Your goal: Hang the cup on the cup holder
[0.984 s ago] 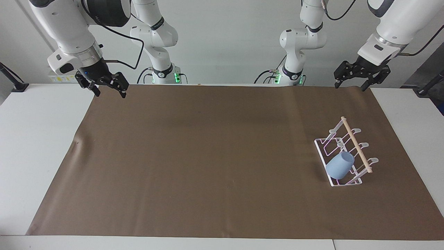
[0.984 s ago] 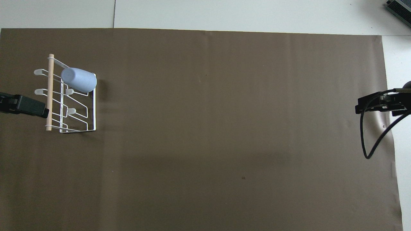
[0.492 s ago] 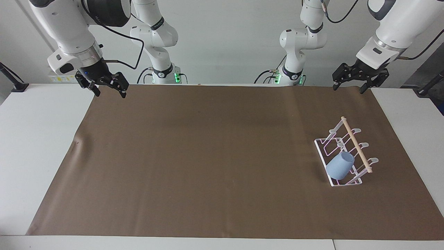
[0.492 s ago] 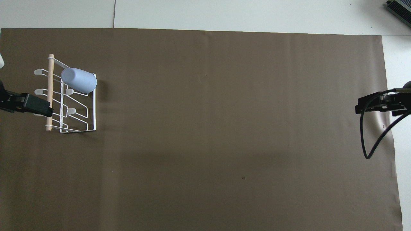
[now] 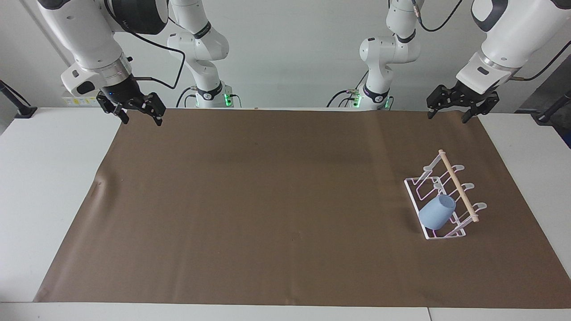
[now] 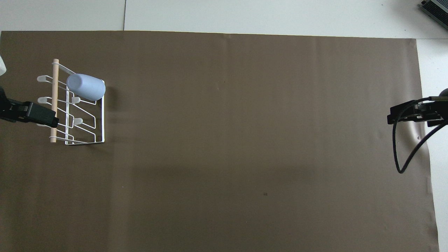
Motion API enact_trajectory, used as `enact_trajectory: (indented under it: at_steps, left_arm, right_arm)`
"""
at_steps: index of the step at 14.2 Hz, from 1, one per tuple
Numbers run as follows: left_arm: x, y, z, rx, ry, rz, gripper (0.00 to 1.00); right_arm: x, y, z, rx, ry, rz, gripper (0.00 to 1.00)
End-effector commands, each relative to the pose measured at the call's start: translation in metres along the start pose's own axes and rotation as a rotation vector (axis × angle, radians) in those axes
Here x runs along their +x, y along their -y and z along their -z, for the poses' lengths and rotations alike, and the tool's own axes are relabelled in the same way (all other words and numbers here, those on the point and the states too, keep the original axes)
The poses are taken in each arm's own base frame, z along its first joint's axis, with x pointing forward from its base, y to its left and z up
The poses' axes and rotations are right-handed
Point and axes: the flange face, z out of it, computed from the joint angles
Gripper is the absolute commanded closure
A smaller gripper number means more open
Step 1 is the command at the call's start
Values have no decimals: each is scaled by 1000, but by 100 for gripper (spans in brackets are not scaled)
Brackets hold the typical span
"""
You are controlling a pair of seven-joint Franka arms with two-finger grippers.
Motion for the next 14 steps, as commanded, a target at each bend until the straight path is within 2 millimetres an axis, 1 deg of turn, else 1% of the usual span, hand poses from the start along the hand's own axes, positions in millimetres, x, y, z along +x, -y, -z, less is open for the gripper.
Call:
enact_trajectory:
  at_steps: [1,3,5,6,7,9,11,14]
  left_arm:
    - [2,0,6,22,-5,-11,0]
    - [2,1,7,63,4,-12,0]
    - [2,-17,8,79,9,-45,0]
    - [0,-18,11,74,2,-43,0]
    - [-3,-19,17,68,-17,-41,0]
    - [-18,-22,31,68,-42,-36,0]
    - [-20,-22,30,66,-40,1,0]
    - [-23,-22,27,64,-36,2,0]
  right_arm:
    - [-5,-4,1,-5,6,16,0]
    - [-5,-4,1,-5,6,16,0]
    - [-5,-4,1,-5,6,16,0]
    - [-5,-4,1,-5,6,16,0]
    - [-5,-4,1,-5,6,16,0]
    - [-5,-4,1,-5,6,16,0]
    - [-5,-4,1,-5,6,16,0]
    - [-5,-4,1,-5,6,16,0]
